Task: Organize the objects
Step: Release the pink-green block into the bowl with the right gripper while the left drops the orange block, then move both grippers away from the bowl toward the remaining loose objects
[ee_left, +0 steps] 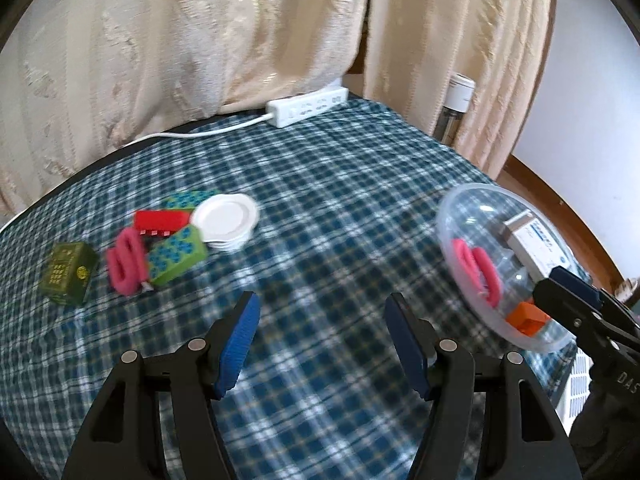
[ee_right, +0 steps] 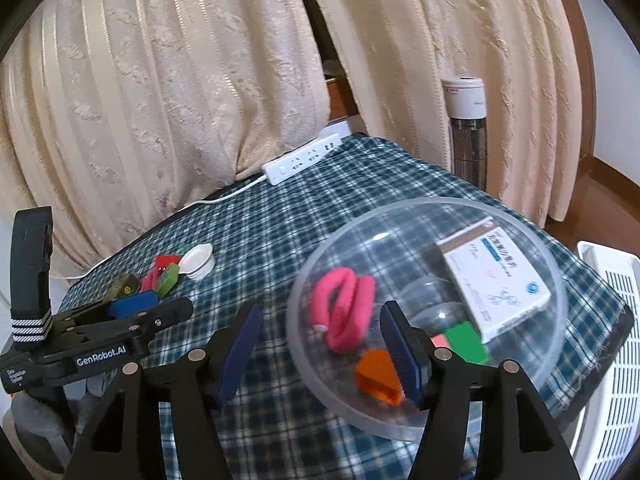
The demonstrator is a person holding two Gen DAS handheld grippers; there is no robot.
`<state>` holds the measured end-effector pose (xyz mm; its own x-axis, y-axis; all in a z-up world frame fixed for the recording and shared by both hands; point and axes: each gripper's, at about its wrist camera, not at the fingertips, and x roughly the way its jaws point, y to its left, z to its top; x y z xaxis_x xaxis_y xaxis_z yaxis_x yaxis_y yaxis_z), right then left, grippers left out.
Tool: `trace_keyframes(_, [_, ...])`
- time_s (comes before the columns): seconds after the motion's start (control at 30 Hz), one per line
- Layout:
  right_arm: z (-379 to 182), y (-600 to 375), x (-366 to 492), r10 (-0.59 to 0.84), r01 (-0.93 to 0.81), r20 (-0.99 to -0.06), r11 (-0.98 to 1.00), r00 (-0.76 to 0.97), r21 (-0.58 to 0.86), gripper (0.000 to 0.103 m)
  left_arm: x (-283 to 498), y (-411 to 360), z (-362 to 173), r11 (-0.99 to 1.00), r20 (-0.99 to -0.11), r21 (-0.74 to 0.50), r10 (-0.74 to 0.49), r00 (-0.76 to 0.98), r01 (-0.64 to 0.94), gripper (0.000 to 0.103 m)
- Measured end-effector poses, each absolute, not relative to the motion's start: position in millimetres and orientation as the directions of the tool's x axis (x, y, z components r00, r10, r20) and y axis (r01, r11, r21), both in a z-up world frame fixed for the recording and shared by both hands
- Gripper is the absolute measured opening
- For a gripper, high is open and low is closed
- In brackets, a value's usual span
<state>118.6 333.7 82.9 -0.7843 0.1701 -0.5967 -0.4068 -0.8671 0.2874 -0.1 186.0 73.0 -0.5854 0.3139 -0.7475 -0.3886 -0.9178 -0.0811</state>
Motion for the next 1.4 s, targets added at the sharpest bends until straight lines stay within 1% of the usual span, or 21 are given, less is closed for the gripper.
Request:
trace_keyframes(0.2, [84.9, 321.8, 105.5, 0.148, -0.378, -0.6, -0.884, -0.786, 0.276, 0.067, -11.1, 157.6, 68.9, -0.932, -0.744, -0.073, 0.288, -0.603, -0.355, 0.066])
trace_keyframes(0.5, [80.6, 306.6, 85.6, 0.108, -0.336, -0.628, -0.906, -0.771, 0.256, 0.069, -40.6, 115.6, 54.5, -0.961, -0.755, -0.037, 0.207, -0.622, -0.274, 0.066])
trace_keyframes(0.67, [76.0, 297.2, 74.1, 0.085, -0.309, -0.644, -0.92, -0.76, 0.243, 0.069, -54.6, 110.2, 44.9, -0.957, -0.769, -0.006, 0.189, -0.611, -0.289, 0.066])
trace_keyframes(0.77, [72.9, 294.7, 67.4, 0.08, -0.299, -0.647, -0.925, -0.758, 0.236, 0.071, -61.7, 109.9, 40.3, -0.953, -0.776, 0.019, 0.177, -0.606, -0.302, 0.066])
trace_keyframes(1.0, [65.2, 290.2, 52.8, 0.051, -0.278, -0.668, -0.93, -0.743, 0.239, 0.072, -80.2, 112.0, 30.2, -0.94, -0.783, 0.069, 0.157, -0.602, -0.335, 0.066])
trace_keyframes(1.4, [52.6, 282.5, 28.5, -0.003, -0.243, -0.691, -0.935, -0.723, 0.258, 0.072, -100.8, 112.7, 23.1, -0.938, -0.776, 0.055, 0.175, -0.607, -0.341, 0.066])
